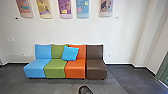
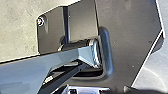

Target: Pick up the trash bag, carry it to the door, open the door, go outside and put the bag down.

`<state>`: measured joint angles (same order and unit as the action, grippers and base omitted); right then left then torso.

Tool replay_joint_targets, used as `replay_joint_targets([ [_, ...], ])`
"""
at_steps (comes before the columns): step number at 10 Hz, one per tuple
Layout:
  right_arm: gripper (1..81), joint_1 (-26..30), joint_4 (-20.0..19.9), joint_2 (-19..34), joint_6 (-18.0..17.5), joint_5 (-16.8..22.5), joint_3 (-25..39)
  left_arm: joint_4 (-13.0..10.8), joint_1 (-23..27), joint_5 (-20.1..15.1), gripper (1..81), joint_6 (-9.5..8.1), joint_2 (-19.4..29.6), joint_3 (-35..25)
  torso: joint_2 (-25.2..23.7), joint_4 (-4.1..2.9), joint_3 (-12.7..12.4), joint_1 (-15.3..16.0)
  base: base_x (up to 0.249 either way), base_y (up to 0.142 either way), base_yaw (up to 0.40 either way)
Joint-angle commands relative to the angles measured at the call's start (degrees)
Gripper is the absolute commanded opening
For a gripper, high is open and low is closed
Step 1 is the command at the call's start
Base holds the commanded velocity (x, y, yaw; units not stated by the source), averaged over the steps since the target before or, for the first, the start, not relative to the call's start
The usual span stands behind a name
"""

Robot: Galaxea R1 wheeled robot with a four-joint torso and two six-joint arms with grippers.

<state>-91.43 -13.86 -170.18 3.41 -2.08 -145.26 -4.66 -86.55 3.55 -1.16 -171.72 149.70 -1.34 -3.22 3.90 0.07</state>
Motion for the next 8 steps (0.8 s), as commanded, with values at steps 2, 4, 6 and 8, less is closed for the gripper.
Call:
replay_joint_targets([
  [2,81.1,1.46,0.76,-0.01,0.54,3.84,-0.27,-0.62,2.57,-2.93,81.1,0.37,0.14,-0.37,0.0,0.0,0.0,0.0,0.157,-0.077,0.0],
  [4,81.1,1.64,0.85,-0.36,0.63,3.93,-0.37,-0.62,2.57,-2.93,81.1,0.37,0.05,-0.37,0.0,0.0,0.0,0.0,0.158,-0.077,0.0],
  [6,81.1,1.64,0.76,-0.18,0.63,3.84,-0.45,-0.53,2.57,-2.93,81.1,0.37,0.14,-0.37,0.0,0.0,0.0,0.0,0.157,-0.077,0.0],
  [8,81.1,1.64,0.51,-0.01,0.63,3.67,-0.71,-0.53,2.57,-2.93,81.1,0.37,0.06,-0.37,0.0,0.0,0.0,0.0,0.158,-0.036,0.0],
])
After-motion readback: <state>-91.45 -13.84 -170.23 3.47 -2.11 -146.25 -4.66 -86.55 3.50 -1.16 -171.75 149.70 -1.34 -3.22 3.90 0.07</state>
